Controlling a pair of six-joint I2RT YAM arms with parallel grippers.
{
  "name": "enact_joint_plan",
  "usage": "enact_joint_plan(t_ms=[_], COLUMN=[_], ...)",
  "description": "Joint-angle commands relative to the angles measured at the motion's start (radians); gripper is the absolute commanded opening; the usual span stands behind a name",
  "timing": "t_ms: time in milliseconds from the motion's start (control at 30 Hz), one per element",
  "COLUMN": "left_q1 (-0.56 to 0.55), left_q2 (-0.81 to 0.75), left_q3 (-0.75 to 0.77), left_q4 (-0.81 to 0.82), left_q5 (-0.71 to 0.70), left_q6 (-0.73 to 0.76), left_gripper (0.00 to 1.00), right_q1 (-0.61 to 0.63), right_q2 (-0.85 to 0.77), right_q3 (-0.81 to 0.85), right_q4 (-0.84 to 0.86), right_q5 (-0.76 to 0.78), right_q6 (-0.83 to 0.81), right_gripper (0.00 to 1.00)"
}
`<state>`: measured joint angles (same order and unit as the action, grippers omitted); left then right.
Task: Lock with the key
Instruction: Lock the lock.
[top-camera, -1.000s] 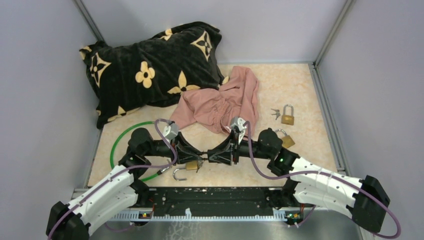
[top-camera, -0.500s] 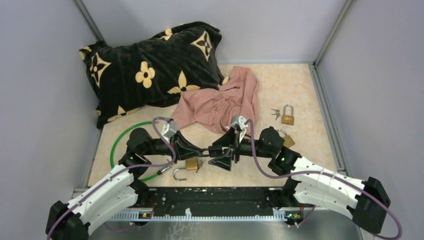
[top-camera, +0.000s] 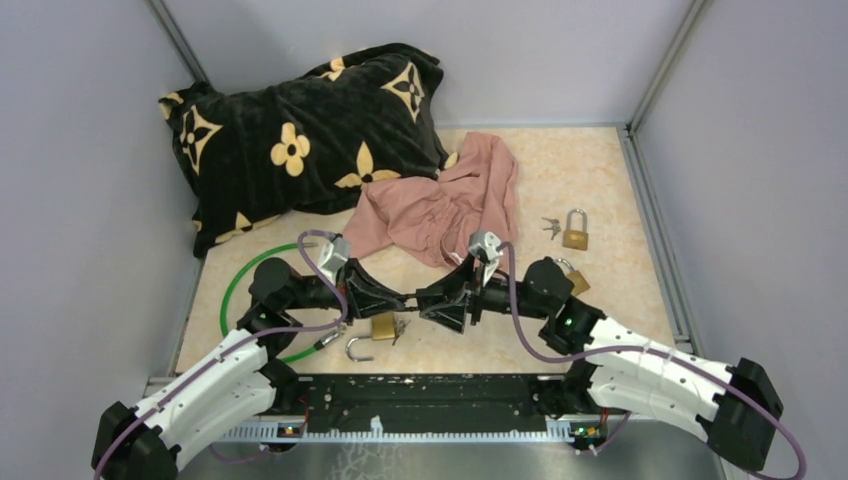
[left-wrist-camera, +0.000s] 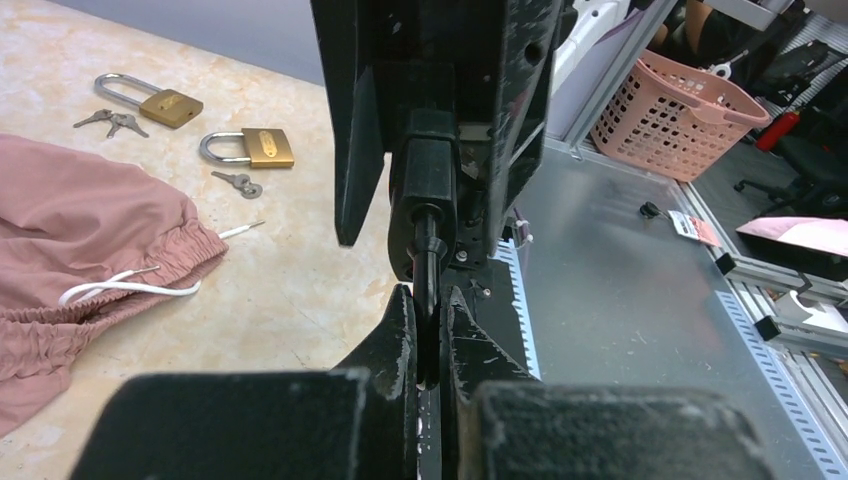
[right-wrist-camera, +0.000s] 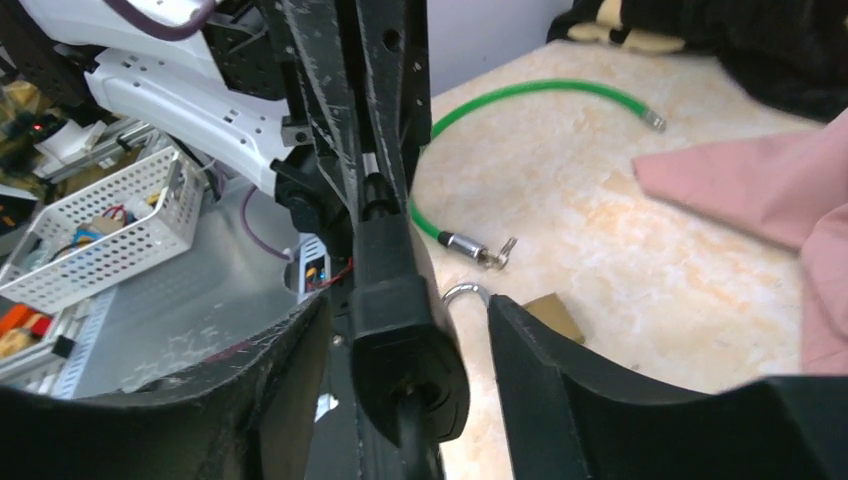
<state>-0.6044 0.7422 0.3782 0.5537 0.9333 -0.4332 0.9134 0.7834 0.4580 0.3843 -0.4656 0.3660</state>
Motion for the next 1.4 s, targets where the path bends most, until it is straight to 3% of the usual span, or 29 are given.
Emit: enact_joint_plan(t_ms=[0, 167, 200, 467, 767, 967, 1133, 1300, 1367], left_q1=[-0.004, -0.005, -0.006, -0.048, -0.092, -0.072, -0.053, -0.052, -0.053], left_q2=[-0.02, -0.026, -0.027, 0.002, 0.029, 0.006, 0.008, 0.011, 0.011], left_q3=[0.028, 0.029, 0.028, 0.016, 0.061, 0.13, 0.149, 0.145, 0.143], left_q4=[0.092, 0.083, 0.082, 0.166, 0.281, 0.203, 0.089, 0.06, 0.065], left_q5=[0.019, 0.03, 0.034, 0.011, -0.03, 0.07, 0.122, 0.121, 0.116], left_q6=[-0.002, 0.028, 0.038, 0.025, -0.041, -0.064, -0.006, 0.019, 0.017], left_gripper=[0.0, 0.0, 0.0, 0.0, 0.0, 0.0, 0.0, 0.0, 0.0], right_q1=[-0.001, 0.0, -0.001, 0.008, 0.039, 0.005, 0.001, 0.001, 0.001], right_q2=[0.079, 0.087, 0.085, 0.163, 0.297, 0.217, 0.081, 0.004, -0.014], right_q3=[0.078, 0.038, 0.026, -0.004, 0.008, -0.064, -0.025, 0.004, 0.004], right_q4=[0.056, 0.198, 0.235, 0.445, 0.501, 0.45, 0.229, 0.096, 0.079], right_q5=[-0.051, -0.057, -0.053, -0.01, 0.035, 0.064, 0.026, 0.022, 0.024], right_q6=[-0.009, 0.047, 0.064, 0.158, 0.154, 0.156, 0.063, 0.015, 0.007], right_gripper=[0.49, 0.01, 0.0, 0.0, 0.0, 0.0, 0.0, 0.18, 0.31])
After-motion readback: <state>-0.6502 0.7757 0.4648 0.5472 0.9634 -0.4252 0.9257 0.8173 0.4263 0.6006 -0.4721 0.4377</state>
